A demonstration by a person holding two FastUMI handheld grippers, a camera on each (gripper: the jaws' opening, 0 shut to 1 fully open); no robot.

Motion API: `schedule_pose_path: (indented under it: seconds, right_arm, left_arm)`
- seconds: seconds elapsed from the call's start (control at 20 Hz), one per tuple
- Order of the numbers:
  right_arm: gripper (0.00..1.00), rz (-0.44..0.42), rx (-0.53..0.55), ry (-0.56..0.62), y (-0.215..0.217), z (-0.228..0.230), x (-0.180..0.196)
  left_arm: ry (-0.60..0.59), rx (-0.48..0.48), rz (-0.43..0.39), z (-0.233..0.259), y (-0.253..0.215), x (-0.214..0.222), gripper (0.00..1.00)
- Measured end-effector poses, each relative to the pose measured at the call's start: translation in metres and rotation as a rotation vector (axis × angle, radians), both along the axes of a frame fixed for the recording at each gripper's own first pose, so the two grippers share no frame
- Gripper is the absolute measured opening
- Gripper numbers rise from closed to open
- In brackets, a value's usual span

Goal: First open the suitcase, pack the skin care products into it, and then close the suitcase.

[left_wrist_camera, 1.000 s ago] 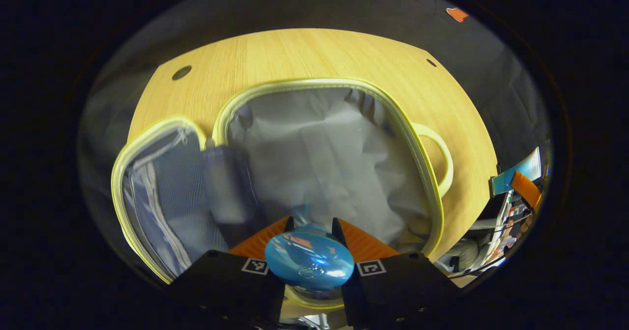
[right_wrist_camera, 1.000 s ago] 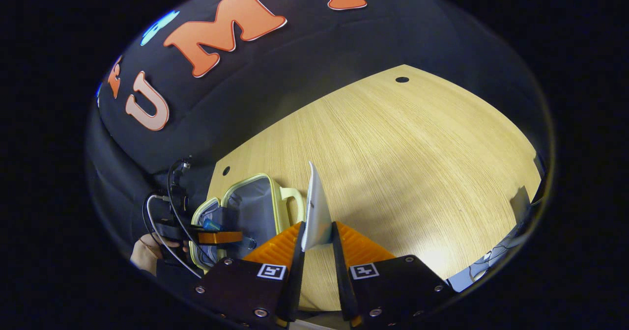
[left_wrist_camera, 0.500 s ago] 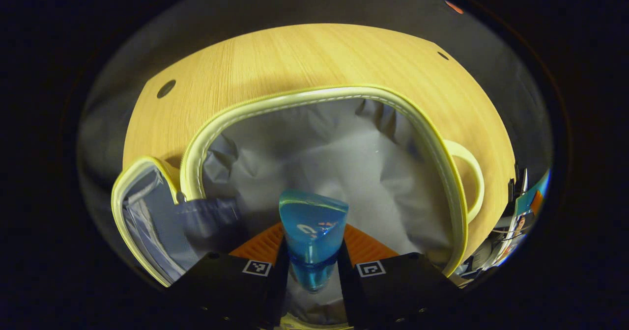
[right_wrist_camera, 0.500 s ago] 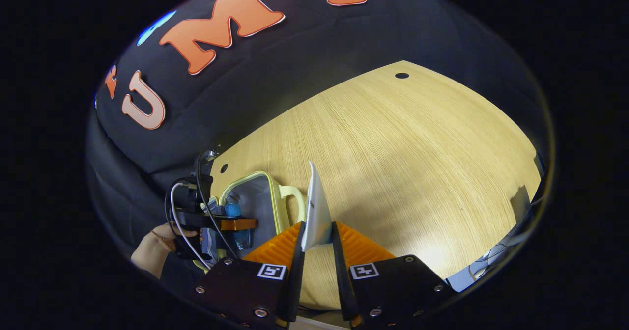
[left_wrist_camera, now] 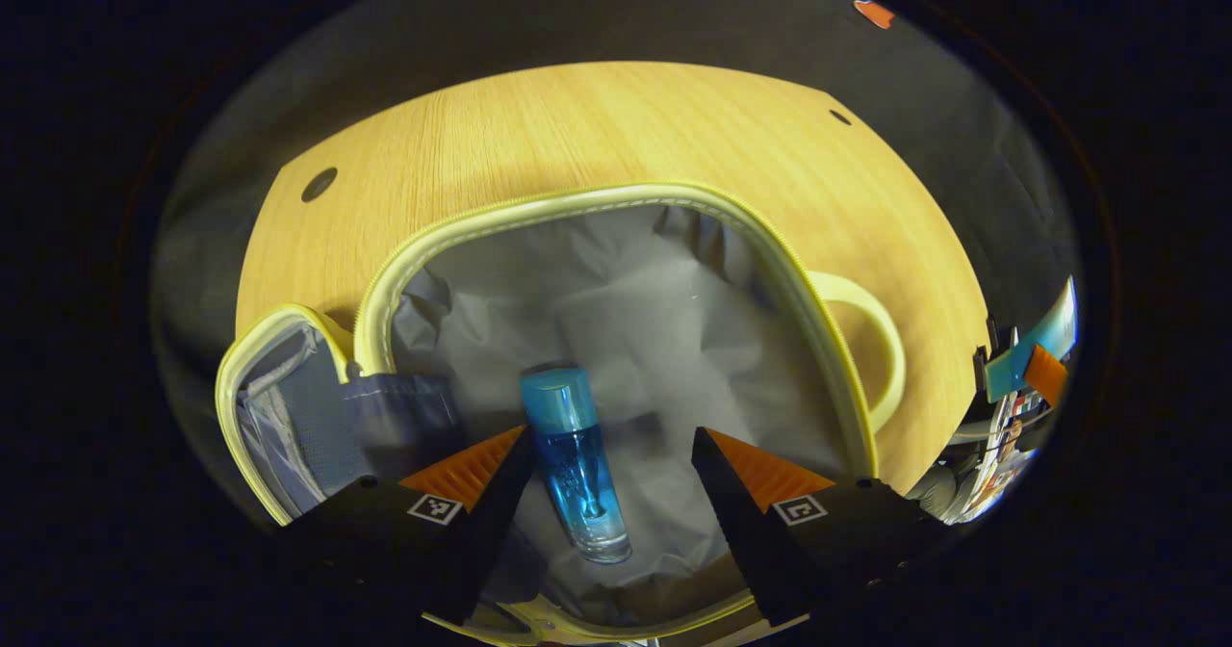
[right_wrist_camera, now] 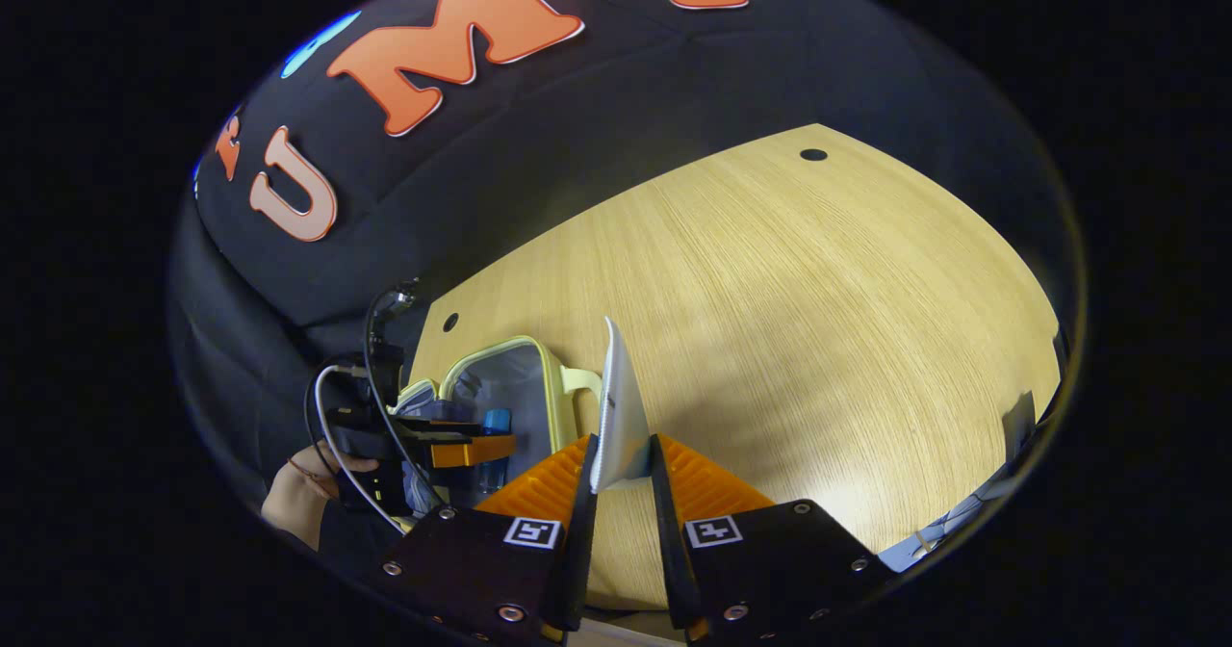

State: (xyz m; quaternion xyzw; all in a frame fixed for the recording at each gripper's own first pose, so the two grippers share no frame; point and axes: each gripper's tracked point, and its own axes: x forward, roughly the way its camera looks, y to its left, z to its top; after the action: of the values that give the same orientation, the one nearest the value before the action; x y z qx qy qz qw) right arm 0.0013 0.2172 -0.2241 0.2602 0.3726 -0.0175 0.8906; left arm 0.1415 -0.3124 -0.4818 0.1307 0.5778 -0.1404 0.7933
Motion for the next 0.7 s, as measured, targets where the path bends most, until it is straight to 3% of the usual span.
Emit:
schedule_pose_path:
  seconds: [0.15,0.3,0.45,0.5,0.55,0.65,0.7]
  right_arm:
    - [0.34,0.063,-0.02,-0.029,0.004,0.023,0.017]
    - [0.33,0.165,-0.077,-0.071,0.022,0.049,0.04]
    - [0.33,0.285,-0.052,-0.098,0.064,0.07,0.059]
    - [0.28,0.318,-0.068,-0.094,0.076,0.071,0.066]
    - [0.33,0.331,-0.11,-0.095,0.084,0.069,0.075]
    - [0.33,0.395,-0.206,-0.088,0.099,0.064,0.079]
    - [0.33,0.429,-0.182,-0.067,0.112,0.062,0.078]
  left_arm:
    - [-0.059,-0.057,-0.053,0.035,-0.002,-0.022,0.98]
    - [-0.106,-0.077,-0.027,0.064,0.022,-0.047,0.98]
    - [-0.156,-0.088,0.071,0.08,0.069,-0.071,0.98]
    - [-0.168,-0.085,0.119,0.085,0.087,-0.081,0.98]
    - [-0.178,-0.084,0.17,0.089,0.106,-0.094,0.98]
    - [-0.207,-0.078,0.275,0.101,0.144,-0.122,0.98]
    - [-0.221,-0.068,0.327,0.111,0.163,-0.136,0.98]
